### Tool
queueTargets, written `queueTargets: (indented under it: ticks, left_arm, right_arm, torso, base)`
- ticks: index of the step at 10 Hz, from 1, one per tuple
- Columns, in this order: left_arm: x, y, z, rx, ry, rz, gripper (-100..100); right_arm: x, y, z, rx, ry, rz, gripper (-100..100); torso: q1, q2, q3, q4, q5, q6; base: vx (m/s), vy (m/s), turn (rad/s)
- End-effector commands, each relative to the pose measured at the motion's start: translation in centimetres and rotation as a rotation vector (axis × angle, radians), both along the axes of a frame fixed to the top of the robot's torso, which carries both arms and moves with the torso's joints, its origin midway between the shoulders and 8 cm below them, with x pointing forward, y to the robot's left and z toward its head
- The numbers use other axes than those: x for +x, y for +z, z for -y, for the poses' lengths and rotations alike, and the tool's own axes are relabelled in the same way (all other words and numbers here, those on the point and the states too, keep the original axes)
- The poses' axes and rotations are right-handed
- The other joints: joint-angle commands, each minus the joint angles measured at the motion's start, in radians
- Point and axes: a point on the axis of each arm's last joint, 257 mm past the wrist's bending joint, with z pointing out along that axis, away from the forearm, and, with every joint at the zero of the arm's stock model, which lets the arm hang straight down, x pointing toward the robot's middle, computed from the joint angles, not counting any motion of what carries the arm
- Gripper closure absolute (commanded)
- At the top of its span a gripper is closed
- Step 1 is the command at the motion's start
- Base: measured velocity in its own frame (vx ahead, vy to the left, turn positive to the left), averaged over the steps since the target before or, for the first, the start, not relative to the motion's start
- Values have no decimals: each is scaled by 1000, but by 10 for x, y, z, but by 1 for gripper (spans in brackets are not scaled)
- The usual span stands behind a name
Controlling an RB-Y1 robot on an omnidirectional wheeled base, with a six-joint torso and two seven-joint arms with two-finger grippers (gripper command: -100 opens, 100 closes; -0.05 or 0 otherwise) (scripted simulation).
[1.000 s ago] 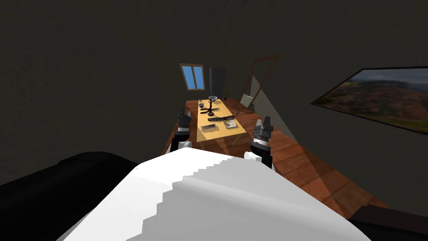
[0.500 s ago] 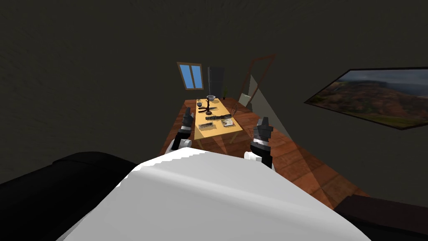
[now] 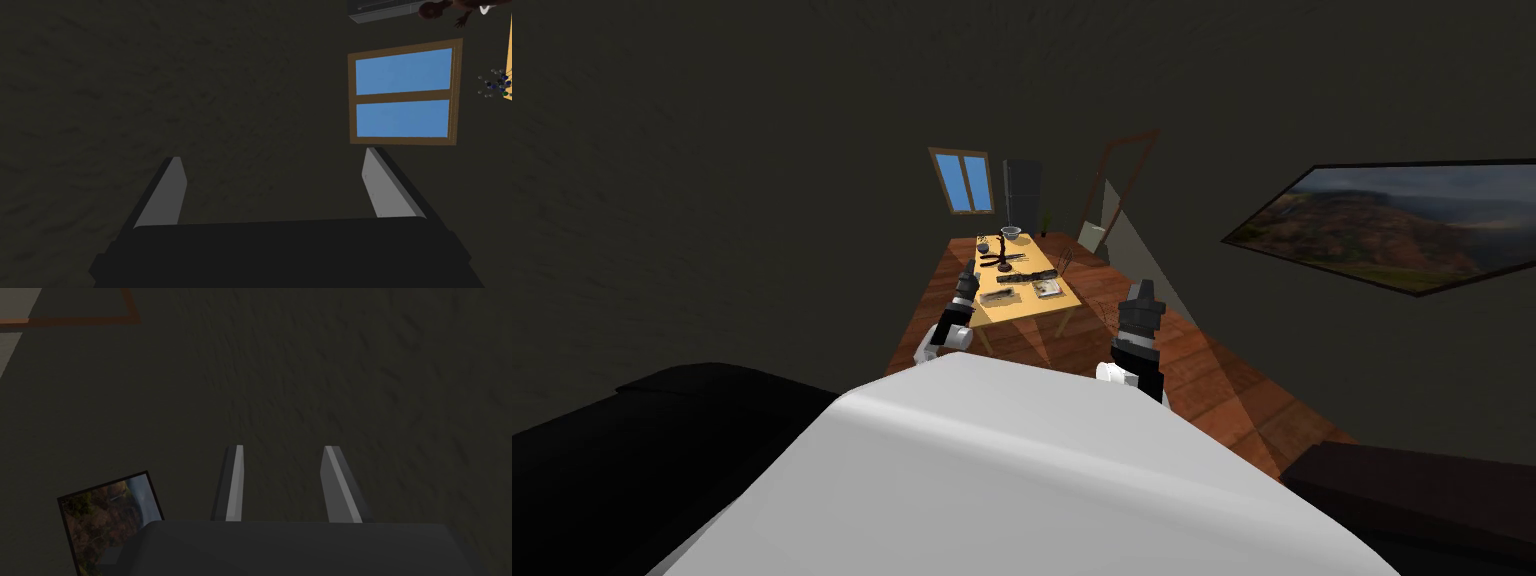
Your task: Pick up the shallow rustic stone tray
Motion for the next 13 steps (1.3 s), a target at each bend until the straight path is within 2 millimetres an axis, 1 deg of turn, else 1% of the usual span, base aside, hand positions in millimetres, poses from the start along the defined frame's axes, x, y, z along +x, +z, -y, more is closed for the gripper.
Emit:
queueTargets:
  ticks: [1,2,3,4,5,6,7,8,9,10,11,12,13]
  left_arm:
    - [16,-15,-2,-1,3,-46,-100]
    - [26,-23,-5,-3,5,-71,-100]
    - [36,-35,-8,-7,10,-106,-100]
    - [37,-40,-9,-7,12,-115,-100]
    - [47,-50,-12,-11,17,-145,-100]
    - [47,-52,-12,-12,17,-149,-100]
    - [56,-64,-17,-17,24,-184,-100]
    - [65,-71,-21,-23,31,-207,-100]
    - [65,-77,-22,-24,33,-220,-100]
    - [73,-84,-27,-30,41,-244,-100]
    - [73,-91,-28,-31,43,-257,-100]
    - [81,-104,-35,-40,55,-295,-100]
    - [87,-112,-42,-49,66,-321,-100]
  right_arm:
    - [0,0,0,0,0,0,0]
    - [0,0,0,0,0,0,0]
    - [0,0,0,0,0,0,0]
    - [0,0,0,0,0,0,0]
    - [0,0,0,0,0,0,0]
    - [0,0,0,0,0,0,0]
    - [0,0,0,0,0,0,0]
    - [0,0,0,0,0,0,0]
    - [0,0,0,0,0,0,0]
    - [0,0,0,0,0,0,0]
    - [0,0,0,0,0,0,0]
    - [0,0,0,0,0,0,0]
    - [0,0,0,0,0,0,0]
  torso:
    - [0,0,0,0,0,0]
    - [-2,1,1,0,-1,0]
    - [-5,1,1,0,-1,0]
    - [-6,0,0,0,-1,0]
    - [-2,-1,0,0,-1,0]
    - [1,-2,-1,0,0,0]
    - [4,-3,-1,0,0,0]
    - [4,-3,-2,-1,1,0]
    - [1,-3,-2,-1,0,0]
    - [2,-3,-2,-1,0,-1]
    - [1,-3,-2,-1,0,0]
    - [3,-4,-2,-1,0,-1]
    - [4,-5,-3,-1,1,-1]
  base:
    - [-105,-163,-66]
    - [-108,-199,-49]
    - [-86,-215,-52]
    - [-52,-145,-16]
    - [-47,-106,-34]
    - [-32,-64,-21]
    - [-31,-68,-42]
    - [-31,-127,-53]
    - [-27,-107,-15]
    - [-30,-106,-30]
    - [-18,-81,-17]
    - [5,-70,-31]
    - [12,-100,-43]
